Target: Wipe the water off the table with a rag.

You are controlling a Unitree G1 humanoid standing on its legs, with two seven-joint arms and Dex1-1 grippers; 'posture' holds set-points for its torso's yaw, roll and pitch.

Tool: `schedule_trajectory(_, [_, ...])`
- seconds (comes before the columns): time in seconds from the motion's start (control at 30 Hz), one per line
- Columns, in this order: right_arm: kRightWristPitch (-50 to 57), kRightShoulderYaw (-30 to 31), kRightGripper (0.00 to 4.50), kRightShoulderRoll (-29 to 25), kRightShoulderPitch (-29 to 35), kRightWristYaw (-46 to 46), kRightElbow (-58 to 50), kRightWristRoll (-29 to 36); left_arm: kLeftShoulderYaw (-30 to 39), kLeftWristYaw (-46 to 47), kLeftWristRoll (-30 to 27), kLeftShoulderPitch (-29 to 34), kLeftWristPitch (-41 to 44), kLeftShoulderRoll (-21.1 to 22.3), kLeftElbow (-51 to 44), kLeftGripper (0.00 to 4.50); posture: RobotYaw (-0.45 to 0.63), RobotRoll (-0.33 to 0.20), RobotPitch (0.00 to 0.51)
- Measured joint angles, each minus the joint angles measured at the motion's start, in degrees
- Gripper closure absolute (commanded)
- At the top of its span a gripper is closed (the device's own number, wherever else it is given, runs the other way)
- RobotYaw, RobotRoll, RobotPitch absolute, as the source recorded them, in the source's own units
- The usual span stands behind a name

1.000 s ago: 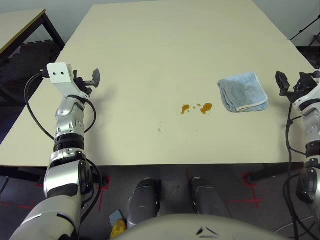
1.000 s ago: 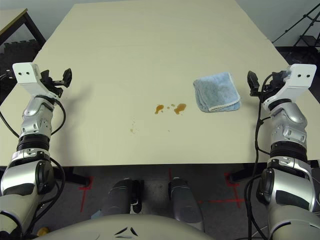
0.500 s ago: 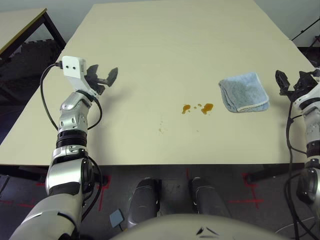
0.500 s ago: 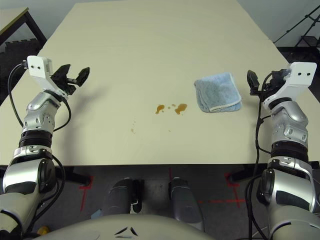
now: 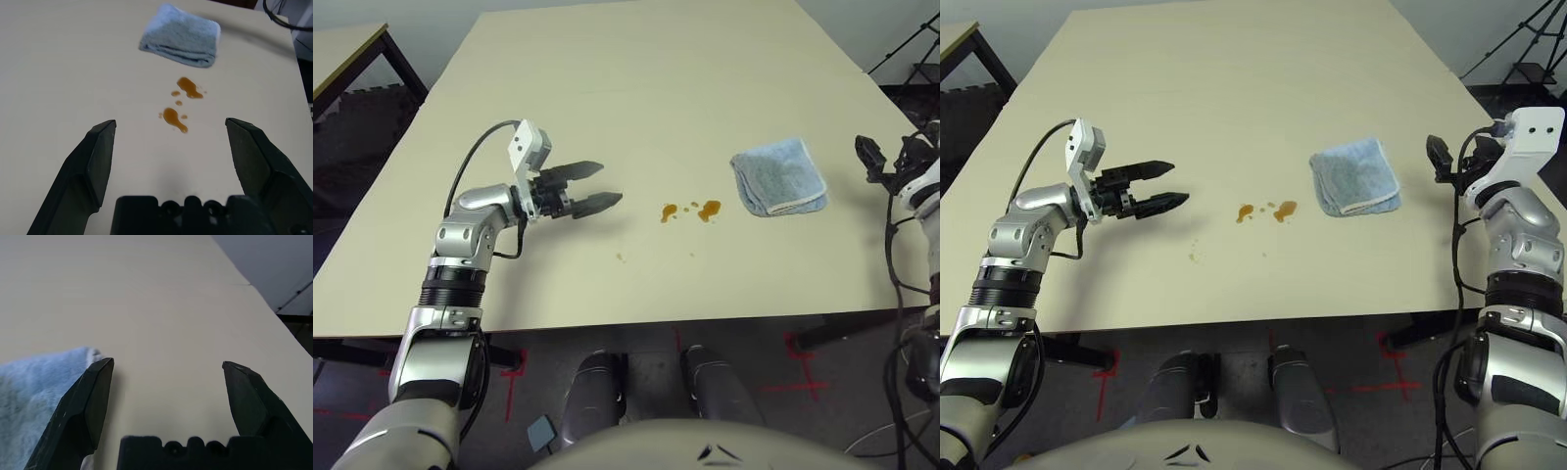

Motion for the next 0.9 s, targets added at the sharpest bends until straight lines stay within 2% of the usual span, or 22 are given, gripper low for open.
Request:
schedule_trajectory(0.27, [18.81, 4.73, 0.06, -6.26, -0.92, 5.34, -8.27, 0.25, -1.39, -2.27, 3.59, 2.30, -6.53, 1.48, 1.12, 0.00, -0.18, 0.000, 0.113])
schedule_trajectory(0.47, [28.39, 9.60, 0.06, -7.91, -2.79, 7.86, -10.72, -0.03, -1.76, -2.18, 5.00, 2.67, -9.70, 1.48, 2.28, 0.00, -0.18, 0.000, 0.117])
schedule_trajectory(0.63, [28.32, 13.30, 0.06, -5.01, -5.77, 7.93, -7.99, -2.29, -1.79, -2.04, 5.49, 2.99, -10.34, 1.23, 2.87, 0.00, -0.17, 0.000, 0.115])
schedule_trajectory(0.9, [21.91, 15.35, 0.06, 0.19, -11.16, 6.85, 6.33, -6.81, -1.77, -1.09, 5.59, 3.09, -10.57, 0.94, 2.94, 0.00, -0.16, 0.000, 0.118])
